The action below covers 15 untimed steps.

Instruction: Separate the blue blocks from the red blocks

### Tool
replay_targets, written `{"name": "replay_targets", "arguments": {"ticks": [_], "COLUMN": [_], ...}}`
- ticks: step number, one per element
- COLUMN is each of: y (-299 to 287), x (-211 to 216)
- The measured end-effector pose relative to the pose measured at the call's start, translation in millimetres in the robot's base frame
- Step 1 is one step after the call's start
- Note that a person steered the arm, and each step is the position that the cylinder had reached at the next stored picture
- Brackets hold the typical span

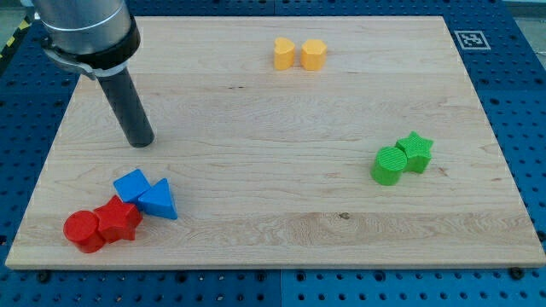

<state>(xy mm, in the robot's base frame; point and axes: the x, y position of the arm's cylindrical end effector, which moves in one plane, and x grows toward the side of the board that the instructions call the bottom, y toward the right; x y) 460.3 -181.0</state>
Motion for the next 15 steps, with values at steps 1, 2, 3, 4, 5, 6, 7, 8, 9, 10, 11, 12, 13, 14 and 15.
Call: {"name": "replay_targets", "arguments": {"ticks": [1, 2, 3, 4, 5, 6, 7, 8, 9, 10, 11, 12, 13, 14, 15], "y": [0.0, -29.5, -72.1, -77.0, -52.7, -13.4, 28.6, 66.7, 97.8, 118.0, 119.1, 122.8, 122.4, 122.4, 123.5], "x": [0.0, -5.6, 13.0, 54.5, 67.9, 84.4, 97.2, 97.2, 98.2, 99.6, 99.7, 99.4, 99.4, 99.4, 96.8]}}
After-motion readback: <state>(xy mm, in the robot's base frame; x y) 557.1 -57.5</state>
